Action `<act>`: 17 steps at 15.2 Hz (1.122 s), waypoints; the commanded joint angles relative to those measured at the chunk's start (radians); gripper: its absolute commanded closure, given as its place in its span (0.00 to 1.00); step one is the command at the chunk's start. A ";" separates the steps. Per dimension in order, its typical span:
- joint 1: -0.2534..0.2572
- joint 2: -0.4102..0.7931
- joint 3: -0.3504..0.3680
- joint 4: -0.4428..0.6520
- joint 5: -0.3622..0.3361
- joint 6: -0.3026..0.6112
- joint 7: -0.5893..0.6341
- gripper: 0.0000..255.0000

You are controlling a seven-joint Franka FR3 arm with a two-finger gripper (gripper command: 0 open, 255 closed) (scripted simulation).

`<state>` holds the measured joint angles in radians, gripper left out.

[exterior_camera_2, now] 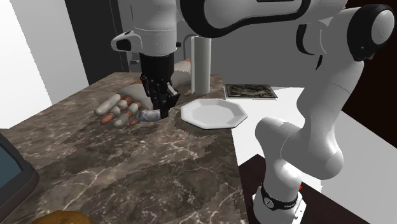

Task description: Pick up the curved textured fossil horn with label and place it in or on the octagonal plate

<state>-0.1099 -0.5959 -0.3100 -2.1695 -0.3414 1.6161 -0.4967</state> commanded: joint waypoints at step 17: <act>-0.012 -0.094 0.046 0.120 -0.001 -0.214 -0.033 1.00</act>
<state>-0.1163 -0.6536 -0.2689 -2.0297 -0.3357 1.4191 -0.5265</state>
